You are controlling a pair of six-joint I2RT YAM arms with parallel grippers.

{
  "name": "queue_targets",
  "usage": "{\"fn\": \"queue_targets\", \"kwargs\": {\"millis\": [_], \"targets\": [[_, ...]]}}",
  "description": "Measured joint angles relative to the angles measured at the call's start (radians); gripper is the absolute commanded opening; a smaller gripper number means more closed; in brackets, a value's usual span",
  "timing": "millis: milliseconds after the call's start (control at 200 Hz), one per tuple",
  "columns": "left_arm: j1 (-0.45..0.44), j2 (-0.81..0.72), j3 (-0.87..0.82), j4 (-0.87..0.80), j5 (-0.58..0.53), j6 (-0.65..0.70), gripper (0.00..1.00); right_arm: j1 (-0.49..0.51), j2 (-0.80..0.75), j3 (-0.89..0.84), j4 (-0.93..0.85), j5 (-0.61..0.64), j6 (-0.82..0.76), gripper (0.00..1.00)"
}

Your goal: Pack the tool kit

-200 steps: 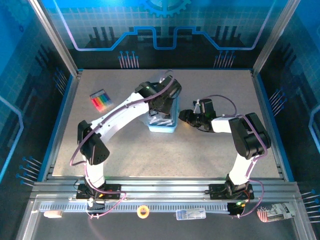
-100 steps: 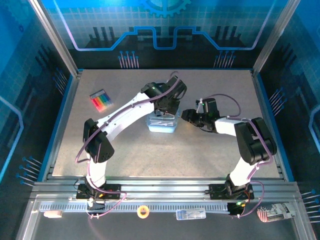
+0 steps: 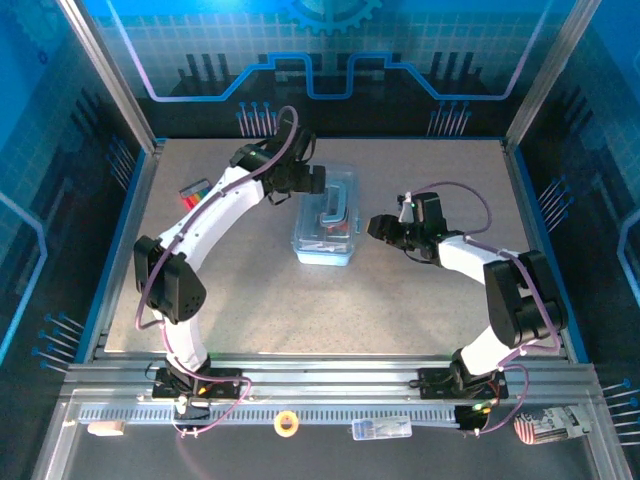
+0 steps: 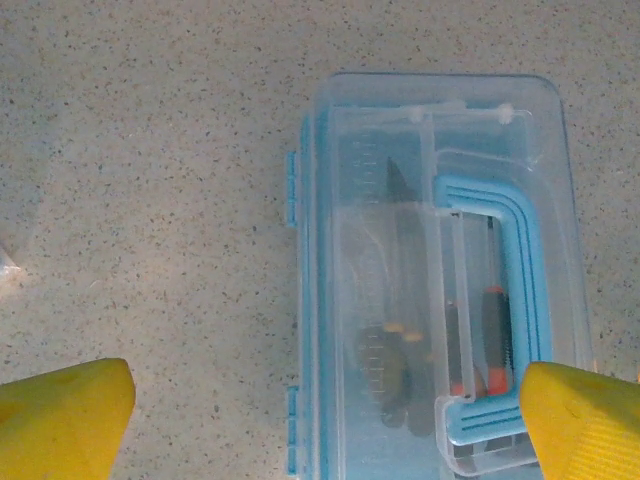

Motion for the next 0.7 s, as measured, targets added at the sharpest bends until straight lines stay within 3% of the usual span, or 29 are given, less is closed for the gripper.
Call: {"fn": "queue_targets", "kwargs": {"millis": [700], "targets": [[0.021, 0.243, 0.054, 0.004, 0.203, 0.019, 0.98, -0.004, -0.032, -0.016, -0.037, 0.001, -0.020, 0.59]]}}
